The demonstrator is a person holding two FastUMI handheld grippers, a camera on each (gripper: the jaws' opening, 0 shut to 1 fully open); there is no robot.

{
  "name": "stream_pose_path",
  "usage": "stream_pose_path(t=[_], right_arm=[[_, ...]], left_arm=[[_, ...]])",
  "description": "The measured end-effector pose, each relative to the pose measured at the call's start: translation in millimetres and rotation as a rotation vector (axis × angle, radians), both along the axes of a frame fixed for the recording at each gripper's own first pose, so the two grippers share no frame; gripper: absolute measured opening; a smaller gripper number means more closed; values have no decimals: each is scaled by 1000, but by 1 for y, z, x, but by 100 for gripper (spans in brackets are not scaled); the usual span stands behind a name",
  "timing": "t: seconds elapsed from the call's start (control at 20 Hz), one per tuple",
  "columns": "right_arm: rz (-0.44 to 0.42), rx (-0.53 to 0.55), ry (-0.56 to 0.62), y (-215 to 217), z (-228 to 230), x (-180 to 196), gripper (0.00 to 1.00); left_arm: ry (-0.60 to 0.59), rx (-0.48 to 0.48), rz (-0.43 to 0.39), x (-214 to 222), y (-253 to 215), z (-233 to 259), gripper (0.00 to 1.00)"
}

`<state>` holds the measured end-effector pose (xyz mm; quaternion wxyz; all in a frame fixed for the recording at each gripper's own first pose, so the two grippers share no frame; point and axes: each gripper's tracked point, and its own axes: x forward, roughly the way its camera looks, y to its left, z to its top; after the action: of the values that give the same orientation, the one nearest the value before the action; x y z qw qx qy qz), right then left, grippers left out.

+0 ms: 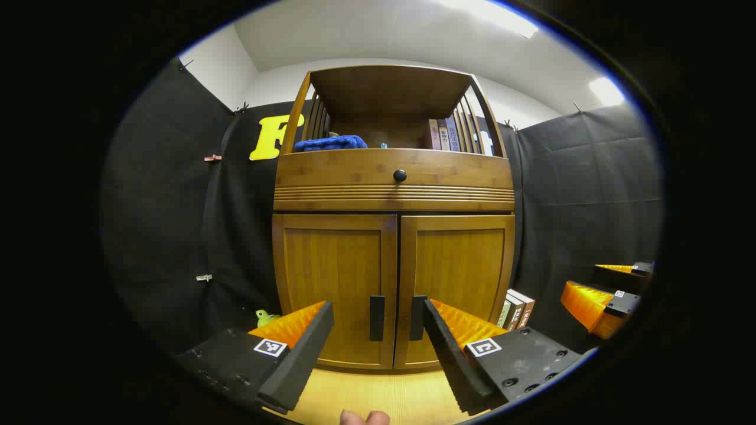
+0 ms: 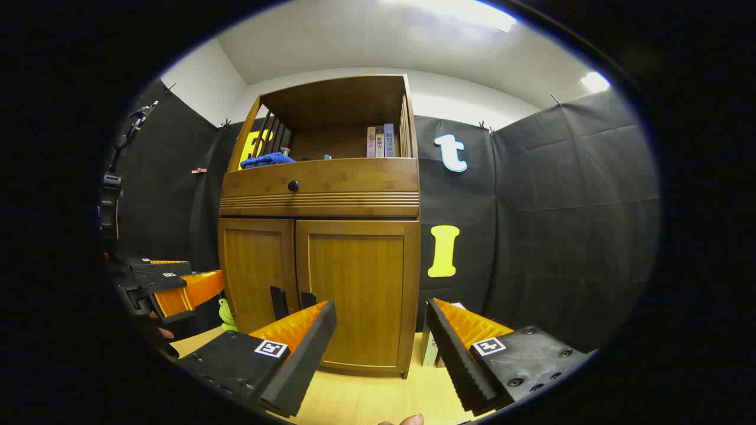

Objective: Open the right door of the double-door shoe cabinet with the right hand, and open the left door with the left hand.

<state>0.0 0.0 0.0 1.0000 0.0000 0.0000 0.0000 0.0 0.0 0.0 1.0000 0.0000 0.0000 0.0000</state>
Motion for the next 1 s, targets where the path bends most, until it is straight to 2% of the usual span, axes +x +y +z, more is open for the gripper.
stream_pose_path(t=[0.1,0.65,0.75,0.9,0.95,1.0], right_arm=[[1,4,6,-3,-1,0,99],[-34,5,28,-19,-9,4,97],[-35,5,29,-19,-9,5,100],[-35,11,29,-19,-11,6,97],[-35,15,25,-18,-11,8,100],[-33,18,22,-17,-11,10,95]], left_arm=[[4,-15,-2,0,-2,-1,95],[10,-15,-25,6,-14,-4,95],[11,-20,-23,6,-13,-5,95],[4,-12,-23,9,-12,-1,95],[5,-15,-23,9,-12,-2,95],[6,-17,-26,9,-12,-1,95]])
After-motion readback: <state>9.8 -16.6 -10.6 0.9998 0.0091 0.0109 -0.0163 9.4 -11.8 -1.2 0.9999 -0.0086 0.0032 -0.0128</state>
